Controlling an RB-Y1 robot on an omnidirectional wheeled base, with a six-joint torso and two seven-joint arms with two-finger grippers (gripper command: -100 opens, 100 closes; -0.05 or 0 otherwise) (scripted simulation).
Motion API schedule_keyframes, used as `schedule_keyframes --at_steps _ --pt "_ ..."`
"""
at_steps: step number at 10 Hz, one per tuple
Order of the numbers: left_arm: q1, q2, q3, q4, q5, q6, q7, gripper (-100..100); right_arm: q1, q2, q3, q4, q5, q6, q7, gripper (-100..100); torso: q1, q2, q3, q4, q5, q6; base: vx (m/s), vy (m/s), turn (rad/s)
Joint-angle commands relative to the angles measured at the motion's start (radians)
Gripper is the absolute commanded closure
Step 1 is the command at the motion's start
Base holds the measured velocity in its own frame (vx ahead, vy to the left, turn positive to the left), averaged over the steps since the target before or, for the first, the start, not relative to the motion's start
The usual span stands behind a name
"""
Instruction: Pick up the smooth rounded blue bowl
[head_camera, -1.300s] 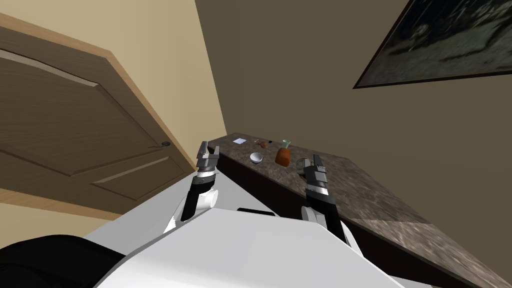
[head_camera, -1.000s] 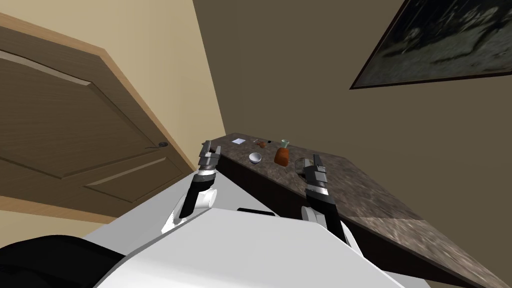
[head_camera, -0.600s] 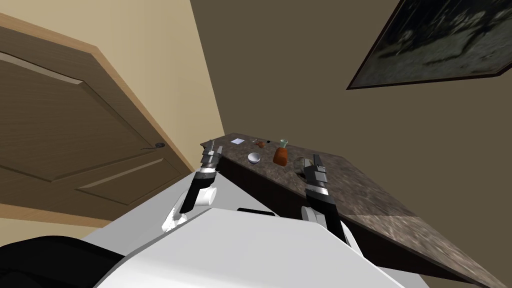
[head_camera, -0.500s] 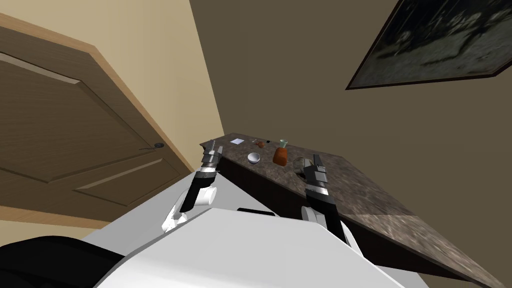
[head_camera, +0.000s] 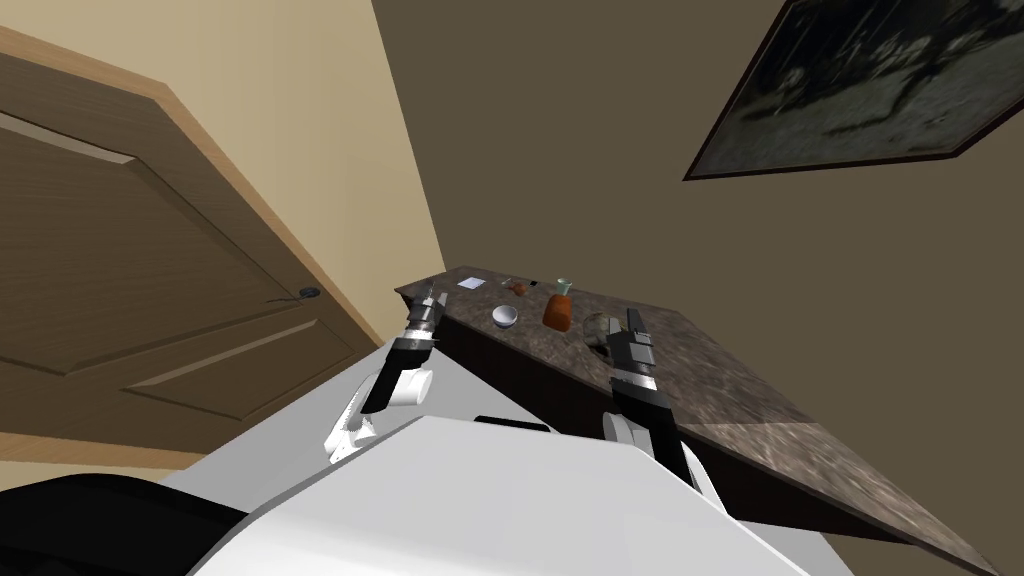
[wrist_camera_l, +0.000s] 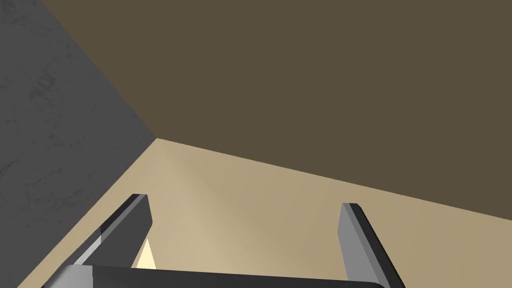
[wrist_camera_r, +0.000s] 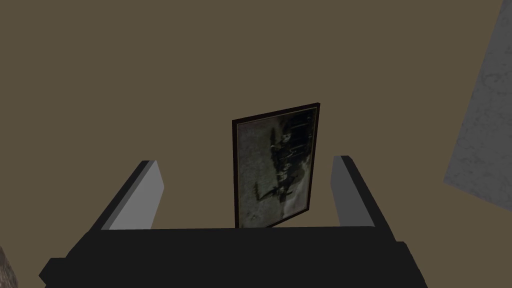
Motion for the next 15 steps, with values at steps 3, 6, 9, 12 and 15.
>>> schedule_keyframes --at_steps 3,6,9,12,15 --pt "-0.032 0.016 0.004 -0.003 -0.01 0.104 -0.003 -100 0.0 0.0 0.0 0.0 0.0 0.0 0.0 0 0.0 0.0 0.0 0.0 0.0 0.0 0.006 -0.014 -0.052" --pt "-0.049 0.023 0.007 -0.004 -0.014 0.187 -0.004 -100 0.0 0.0 0.0 0.0 0.0 0.0 0.0 0 0.0 0.0 0.0 0.0 0.0 0.0 0.007 -0.016 -0.043" --pt "-0.066 0.029 0.011 -0.005 -0.019 0.255 -0.005 -100 0.0 0.0 0.0 0.0 0.0 0.0 0.0 0 0.0 0.0 0.0 0.0 0.0 0.0 0.006 -0.013 -0.032" --pt "-0.084 0.033 0.014 -0.006 -0.023 0.322 -0.006 -100 0.0 0.0 0.0 0.0 0.0 0.0 0.0 0 0.0 0.0 0.0 0.0 0.0 0.0 0.005 -0.012 -0.035" --pt "-0.103 0.037 0.018 -0.007 -0.028 0.391 -0.007 -100 0.0 0.0 0.0 0.0 0.0 0.0 0.0 0 0.0 0.0 0.0 0.0 0.0 0.0 0.006 -0.012 -0.035"
